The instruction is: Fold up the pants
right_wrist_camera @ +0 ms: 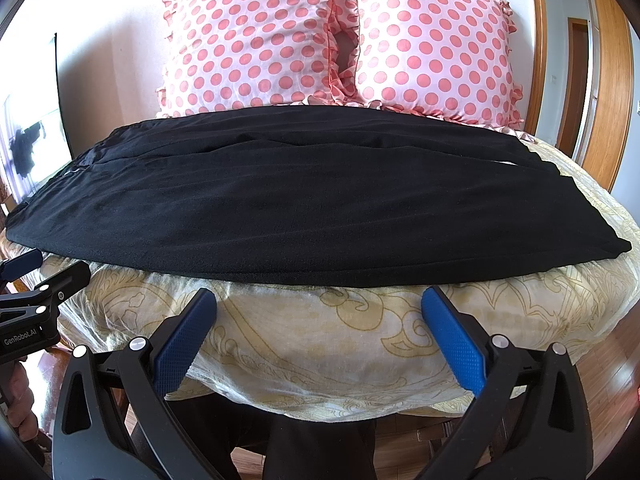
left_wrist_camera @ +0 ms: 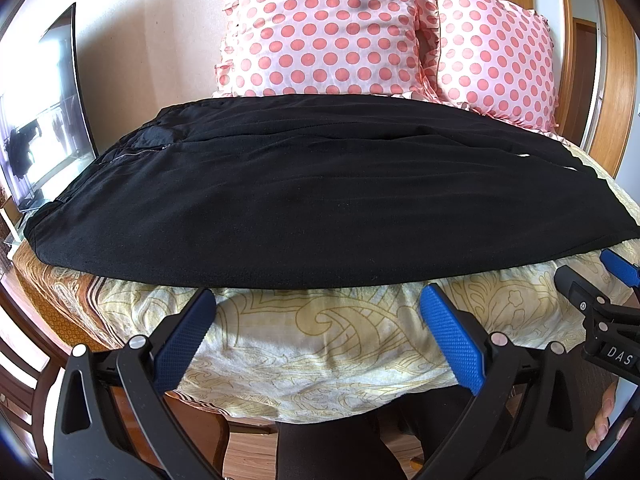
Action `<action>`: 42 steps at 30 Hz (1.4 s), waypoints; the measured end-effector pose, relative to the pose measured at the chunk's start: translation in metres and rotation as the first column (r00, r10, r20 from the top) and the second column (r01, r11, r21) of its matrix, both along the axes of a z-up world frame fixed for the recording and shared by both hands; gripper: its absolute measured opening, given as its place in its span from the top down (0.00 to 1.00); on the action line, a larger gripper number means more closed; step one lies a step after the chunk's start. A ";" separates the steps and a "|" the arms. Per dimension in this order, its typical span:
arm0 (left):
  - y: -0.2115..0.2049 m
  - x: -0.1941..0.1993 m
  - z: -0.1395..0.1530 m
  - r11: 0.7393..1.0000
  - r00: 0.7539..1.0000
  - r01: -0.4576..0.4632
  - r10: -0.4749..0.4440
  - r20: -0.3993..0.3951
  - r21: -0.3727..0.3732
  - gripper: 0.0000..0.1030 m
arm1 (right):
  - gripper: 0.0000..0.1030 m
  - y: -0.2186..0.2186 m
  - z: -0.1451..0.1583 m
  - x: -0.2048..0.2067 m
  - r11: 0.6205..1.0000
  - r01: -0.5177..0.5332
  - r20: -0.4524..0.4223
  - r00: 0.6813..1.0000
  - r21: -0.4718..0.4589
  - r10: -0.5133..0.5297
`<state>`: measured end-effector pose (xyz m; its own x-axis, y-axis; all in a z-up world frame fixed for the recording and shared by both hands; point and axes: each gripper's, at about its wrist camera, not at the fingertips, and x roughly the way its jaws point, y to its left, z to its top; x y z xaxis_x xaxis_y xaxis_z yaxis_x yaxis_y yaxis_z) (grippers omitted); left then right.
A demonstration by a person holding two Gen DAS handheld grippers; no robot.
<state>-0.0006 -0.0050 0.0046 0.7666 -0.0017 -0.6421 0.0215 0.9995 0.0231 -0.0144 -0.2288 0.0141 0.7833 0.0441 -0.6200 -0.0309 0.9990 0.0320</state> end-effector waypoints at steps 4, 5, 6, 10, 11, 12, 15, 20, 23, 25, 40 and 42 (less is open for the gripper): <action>0.000 0.000 0.000 1.000 1.000 0.000 0.000 -0.001 0.000 0.02 | 0.01 0.000 0.000 0.000 1.000 0.000 0.001 1.000 0.000 0.000; 0.000 0.000 0.000 1.000 1.000 0.000 0.000 0.000 0.000 0.02 | 0.01 0.000 0.000 0.000 1.000 0.000 0.000 1.000 0.000 0.000; 0.000 0.000 0.000 1.000 1.000 0.000 0.000 0.000 0.000 0.02 | 0.01 0.000 0.001 0.000 1.000 0.000 0.000 1.000 0.000 0.000; 0.000 0.000 0.000 1.000 1.000 0.000 0.000 0.000 0.001 0.02 | 0.01 0.001 0.001 -0.001 1.000 0.000 0.000 1.000 0.000 0.000; 0.000 0.000 0.000 1.000 1.000 0.000 0.000 0.000 0.001 0.02 | 0.01 0.001 0.001 -0.001 1.000 0.000 0.000 1.000 0.000 0.000; 0.000 0.000 0.000 1.000 1.000 0.000 0.000 0.000 0.000 0.02 | 0.01 0.001 0.001 -0.001 1.000 0.000 0.000 1.000 0.000 0.000; 0.000 0.000 0.000 1.000 1.000 0.000 0.000 0.001 0.000 0.02 | 0.01 0.001 0.001 -0.001 1.000 0.000 0.000 1.000 0.000 0.000; 0.000 0.000 0.000 1.000 1.000 0.000 0.000 0.001 0.001 0.02 | 0.01 0.001 0.001 -0.001 1.000 0.000 0.001 1.000 0.000 0.000; 0.000 0.000 0.000 1.000 1.000 0.000 0.000 0.001 0.000 0.02 | 0.01 0.001 0.001 -0.001 1.000 0.000 0.001 1.000 0.000 0.000; 0.000 0.000 0.000 1.000 1.000 0.001 -0.001 0.001 0.001 0.02 | 0.01 0.001 0.001 -0.001 1.000 0.000 0.001 1.000 0.000 0.000; 0.002 -0.003 -0.001 1.000 1.000 -0.001 0.001 0.003 -0.003 0.02 | 0.01 0.003 0.004 -0.001 1.000 -0.018 0.005 1.000 0.000 0.018; 0.003 -0.003 -0.001 1.000 1.000 -0.001 0.001 0.008 0.003 0.02 | 0.01 -0.008 0.014 0.001 0.999 -0.044 -0.009 0.999 0.012 0.044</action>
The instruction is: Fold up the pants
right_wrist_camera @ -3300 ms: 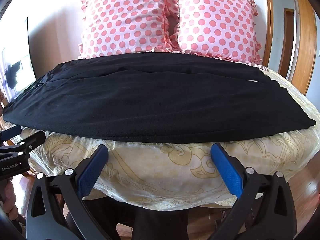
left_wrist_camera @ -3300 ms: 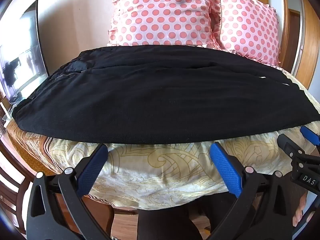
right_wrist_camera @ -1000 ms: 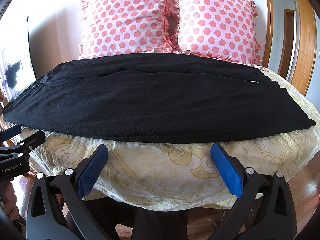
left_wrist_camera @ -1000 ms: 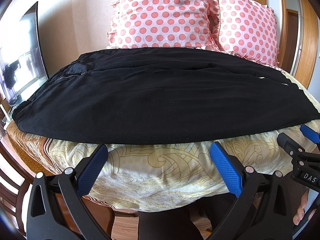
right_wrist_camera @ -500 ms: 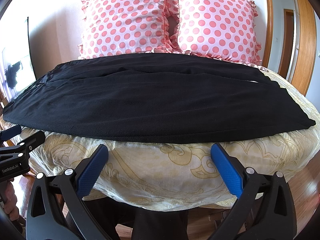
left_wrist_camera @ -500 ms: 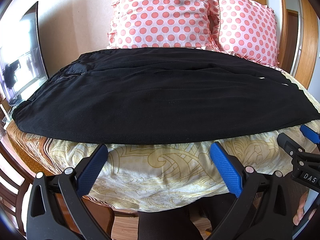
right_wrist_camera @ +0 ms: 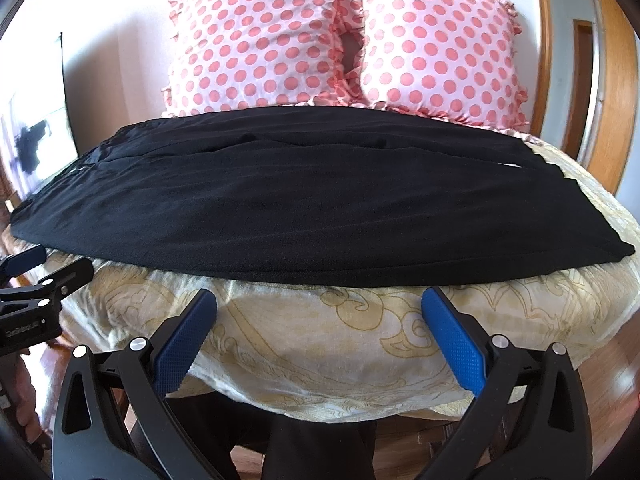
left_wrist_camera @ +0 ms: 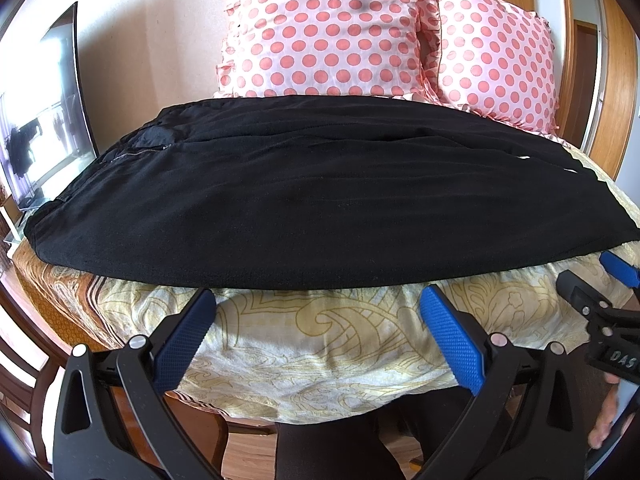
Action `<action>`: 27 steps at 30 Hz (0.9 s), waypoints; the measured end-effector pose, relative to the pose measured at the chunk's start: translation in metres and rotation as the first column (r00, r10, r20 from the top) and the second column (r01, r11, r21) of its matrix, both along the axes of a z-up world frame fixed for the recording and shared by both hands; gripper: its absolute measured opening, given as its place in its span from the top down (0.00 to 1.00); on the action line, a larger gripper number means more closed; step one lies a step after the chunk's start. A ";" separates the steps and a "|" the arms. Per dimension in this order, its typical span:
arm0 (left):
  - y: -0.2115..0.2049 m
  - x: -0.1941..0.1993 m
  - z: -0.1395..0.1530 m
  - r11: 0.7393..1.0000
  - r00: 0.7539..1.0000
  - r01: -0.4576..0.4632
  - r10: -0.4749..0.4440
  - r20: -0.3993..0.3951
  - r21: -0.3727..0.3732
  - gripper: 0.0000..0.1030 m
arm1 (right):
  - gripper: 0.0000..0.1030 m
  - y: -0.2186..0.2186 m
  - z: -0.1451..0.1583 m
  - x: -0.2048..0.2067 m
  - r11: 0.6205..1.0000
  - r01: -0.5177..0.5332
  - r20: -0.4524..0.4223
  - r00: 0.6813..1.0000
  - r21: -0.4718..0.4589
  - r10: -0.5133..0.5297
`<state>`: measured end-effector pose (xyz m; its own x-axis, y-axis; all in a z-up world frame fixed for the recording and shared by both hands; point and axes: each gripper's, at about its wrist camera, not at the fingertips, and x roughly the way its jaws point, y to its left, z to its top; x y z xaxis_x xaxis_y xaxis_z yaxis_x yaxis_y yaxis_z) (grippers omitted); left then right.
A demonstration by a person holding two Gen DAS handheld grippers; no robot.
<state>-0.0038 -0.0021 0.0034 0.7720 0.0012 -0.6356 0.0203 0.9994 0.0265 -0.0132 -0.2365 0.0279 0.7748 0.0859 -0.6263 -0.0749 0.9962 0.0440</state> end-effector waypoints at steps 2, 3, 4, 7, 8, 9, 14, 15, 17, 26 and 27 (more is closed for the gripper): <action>0.001 0.000 0.000 1.000 1.000 0.002 -0.002 -0.005 -0.004 0.02 | 0.01 -0.010 0.007 0.001 1.000 -0.007 -0.006 1.000 0.017 0.007; 0.002 0.001 0.002 1.000 1.000 0.004 -0.004 -0.011 -0.011 0.02 | 0.01 -0.021 0.015 0.002 0.999 0.001 0.003 1.000 0.040 -0.001; 0.005 0.001 0.004 1.000 1.000 0.003 -0.004 -0.016 -0.026 0.02 | 0.01 -0.031 0.025 0.002 0.998 0.013 0.016 1.000 0.058 -0.014; 0.020 0.004 0.019 0.996 1.000 0.009 -0.008 0.007 -0.094 0.02 | 0.01 -0.073 0.057 0.013 0.992 0.093 0.048 0.994 0.088 -0.097; 0.024 0.006 0.025 0.994 1.000 0.004 -0.002 0.018 -0.109 0.02 | 0.01 -0.088 0.068 0.020 0.988 0.119 0.056 0.991 0.093 -0.125; 0.028 0.011 0.034 0.993 0.999 -0.008 0.013 0.036 -0.115 0.02 | 0.01 -0.105 0.077 0.028 0.984 0.146 0.060 0.986 0.099 -0.153; 0.032 0.035 0.057 0.996 0.991 -0.081 0.086 0.107 -0.046 0.02 | 0.01 -0.175 0.105 0.121 0.953 0.295 0.002 0.955 0.073 -0.296; 0.032 0.043 0.060 0.996 0.990 -0.086 0.089 0.112 -0.036 0.02 | 0.01 -0.188 0.106 0.141 0.943 0.328 -0.011 0.945 0.053 -0.328; 0.033 0.055 0.064 0.996 0.990 -0.086 0.089 0.114 -0.036 0.02 | 0.04 -0.219 0.105 0.185 0.912 0.409 -0.044 0.912 0.020 -0.408; 0.048 0.114 0.073 0.987 0.991 -0.091 0.103 0.081 -0.134 0.02 | 0.24 -0.320 0.059 0.343 0.762 0.646 -0.226 0.737 -0.044 -0.638; 0.051 0.122 0.073 0.984 0.991 -0.097 0.109 0.072 -0.148 0.02 | 0.28 -0.328 0.051 0.354 0.745 0.666 -0.249 0.714 -0.047 -0.654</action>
